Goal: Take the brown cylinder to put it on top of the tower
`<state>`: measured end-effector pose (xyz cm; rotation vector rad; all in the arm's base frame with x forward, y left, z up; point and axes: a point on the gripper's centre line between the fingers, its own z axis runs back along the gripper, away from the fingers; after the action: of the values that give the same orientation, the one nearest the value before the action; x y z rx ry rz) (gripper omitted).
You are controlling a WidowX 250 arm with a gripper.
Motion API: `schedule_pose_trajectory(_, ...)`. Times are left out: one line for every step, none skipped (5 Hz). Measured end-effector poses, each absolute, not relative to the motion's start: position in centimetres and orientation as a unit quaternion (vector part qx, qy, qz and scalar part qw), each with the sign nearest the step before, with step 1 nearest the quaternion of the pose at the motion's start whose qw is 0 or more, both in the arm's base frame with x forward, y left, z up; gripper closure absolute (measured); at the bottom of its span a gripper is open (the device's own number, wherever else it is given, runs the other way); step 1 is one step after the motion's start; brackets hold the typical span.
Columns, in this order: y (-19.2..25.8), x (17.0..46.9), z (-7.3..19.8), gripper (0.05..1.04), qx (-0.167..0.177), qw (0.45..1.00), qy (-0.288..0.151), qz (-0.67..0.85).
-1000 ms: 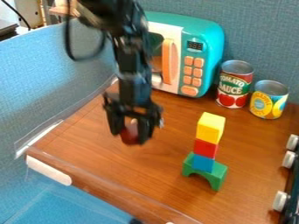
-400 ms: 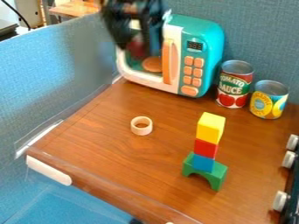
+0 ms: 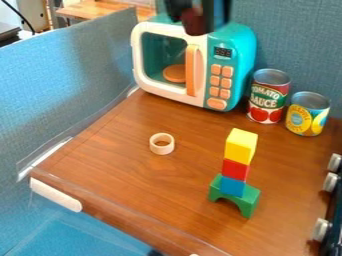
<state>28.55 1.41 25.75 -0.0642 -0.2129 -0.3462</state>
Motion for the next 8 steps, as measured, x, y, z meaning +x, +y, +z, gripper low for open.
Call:
schedule_pose_trajectory(0.5,28.3,24.4,0.304,-0.015,0.978,-0.087,-0.19)
schedule_pose_trajectory(-0.7,28.3,22.3,0.304,0.0,0.975,-0.067,-0.212)
schedule_pose_trajectory(-1.0,29.2,20.1,0.304,0.009,0.973,-0.055,-0.224)
schedule_pose_trajectory(-1.9,30.0,18.4,0.304,0.022,0.968,-0.045,-0.247)
schedule_pose_trajectory(-2.7,30.8,16.5,0.304,0.023,0.964,-0.033,-0.263)
schedule_pose_trajectory(-3.7,30.8,15.0,0.304,0.019,0.958,-0.019,-0.284)
schedule_pose_trajectory(-4.1,30.8,14.8,0.304,0.011,0.958,-0.019,-0.285)
schedule_pose_trajectory(-3.9,30.9,14.8,0.304,0.016,0.959,-0.019,-0.281)
